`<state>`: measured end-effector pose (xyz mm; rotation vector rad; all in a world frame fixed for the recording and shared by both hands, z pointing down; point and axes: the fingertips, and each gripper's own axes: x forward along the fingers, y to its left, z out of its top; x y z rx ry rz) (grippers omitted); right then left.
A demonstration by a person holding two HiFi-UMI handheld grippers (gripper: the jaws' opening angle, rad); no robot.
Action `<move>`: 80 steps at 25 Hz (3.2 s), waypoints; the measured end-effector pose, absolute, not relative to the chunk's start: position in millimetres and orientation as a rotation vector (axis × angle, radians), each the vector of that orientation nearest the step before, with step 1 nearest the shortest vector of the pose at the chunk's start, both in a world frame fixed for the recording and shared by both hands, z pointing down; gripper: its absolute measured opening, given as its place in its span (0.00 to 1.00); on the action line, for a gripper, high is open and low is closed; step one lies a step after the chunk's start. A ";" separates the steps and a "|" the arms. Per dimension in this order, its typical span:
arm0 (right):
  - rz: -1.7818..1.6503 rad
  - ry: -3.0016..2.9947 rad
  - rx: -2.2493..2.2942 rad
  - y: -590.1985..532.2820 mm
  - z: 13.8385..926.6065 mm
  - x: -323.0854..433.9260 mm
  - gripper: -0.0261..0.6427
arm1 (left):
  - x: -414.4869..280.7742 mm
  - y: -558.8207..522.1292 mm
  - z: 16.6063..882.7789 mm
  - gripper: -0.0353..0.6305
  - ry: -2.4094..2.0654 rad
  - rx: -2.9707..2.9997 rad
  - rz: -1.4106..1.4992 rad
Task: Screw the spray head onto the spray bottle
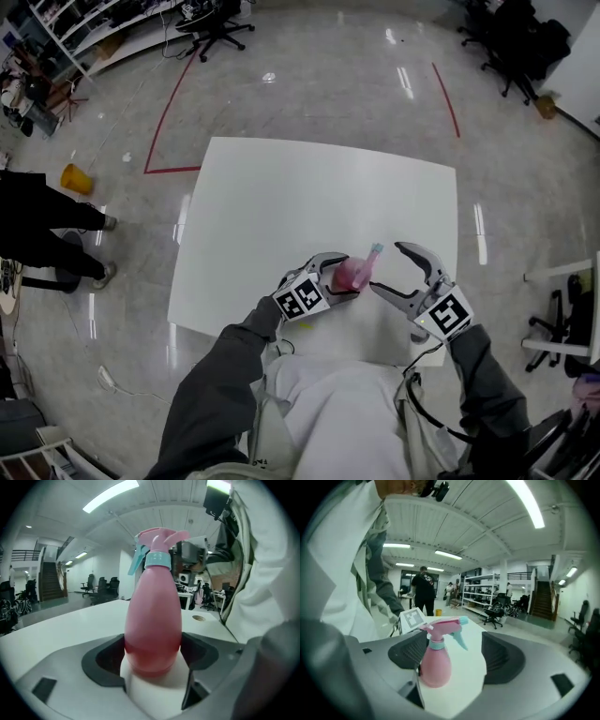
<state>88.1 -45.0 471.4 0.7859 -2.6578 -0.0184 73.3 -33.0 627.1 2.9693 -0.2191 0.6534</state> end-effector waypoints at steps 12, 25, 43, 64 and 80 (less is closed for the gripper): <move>0.004 -2.614 0.524 -45.2 471.4 78.8 0.38 | 77.3 -30.4 627.5 0.63 -0.205 2.967 0.674; 0.185 -2.701 0.784 -3.7 471.4 45.8 0.13 | 77.3 -38.1 614.4 0.63 -0.298 2.915 0.644; 0.128 -2.637 0.521 6.1 501.8 41.2 0.04 | 78.6 -34.2 618.8 0.63 -0.235 2.932 0.666; -0.128 -2.491 0.091 -28.0 487.7 46.5 0.46 | 81.6 -16.3 619.8 0.63 -0.007 2.965 0.719; 0.037 -2.451 0.901 -51.5 483.3 68.5 0.34 | 77.7 -30.3 628.0 0.58 -0.202 2.983 0.765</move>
